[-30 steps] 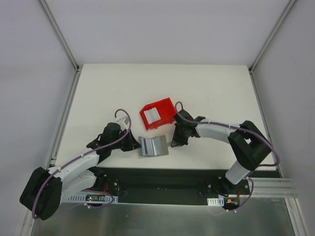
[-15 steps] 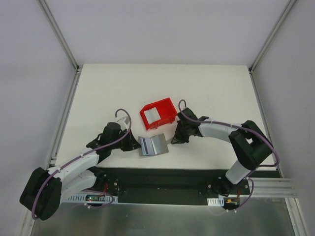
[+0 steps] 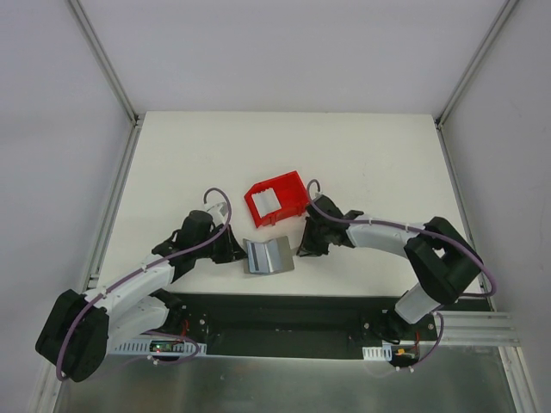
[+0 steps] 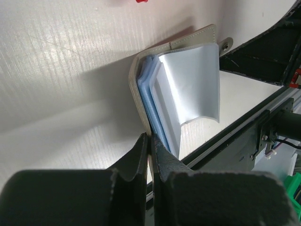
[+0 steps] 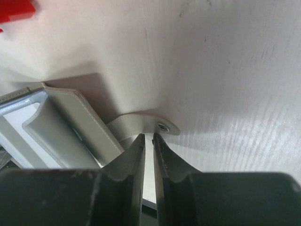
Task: Put the credit cards into the card holder
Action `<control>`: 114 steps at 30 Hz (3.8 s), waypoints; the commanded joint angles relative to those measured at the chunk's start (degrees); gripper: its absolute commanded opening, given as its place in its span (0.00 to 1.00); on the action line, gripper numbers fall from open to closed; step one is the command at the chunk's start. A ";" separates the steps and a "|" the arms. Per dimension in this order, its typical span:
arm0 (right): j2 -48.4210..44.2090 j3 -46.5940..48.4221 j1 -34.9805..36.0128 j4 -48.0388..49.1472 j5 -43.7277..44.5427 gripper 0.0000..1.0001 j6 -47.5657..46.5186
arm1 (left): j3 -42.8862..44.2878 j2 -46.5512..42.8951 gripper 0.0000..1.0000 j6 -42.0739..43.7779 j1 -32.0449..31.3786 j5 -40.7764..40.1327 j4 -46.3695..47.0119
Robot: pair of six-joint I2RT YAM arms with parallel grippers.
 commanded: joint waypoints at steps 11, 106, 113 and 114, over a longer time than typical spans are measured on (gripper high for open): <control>-11.32 -4.44 1.45 2.35 3.11 0.20 -1.81 | 1.04 -0.70 0.00 0.73 0.21 -1.70 -5.21; 24.80 47.06 -6.02 -8.28 -13.32 0.68 -26.42 | 5.96 6.50 0.00 3.99 0.21 -4.07 -3.28; 24.45 46.79 -6.20 -8.28 -13.32 0.58 -26.16 | 6.14 7.03 0.00 4.07 0.21 -3.72 -2.93; 24.27 46.79 -6.20 -8.20 -13.32 0.56 -26.25 | 6.14 7.11 0.00 4.07 0.21 -3.72 -2.93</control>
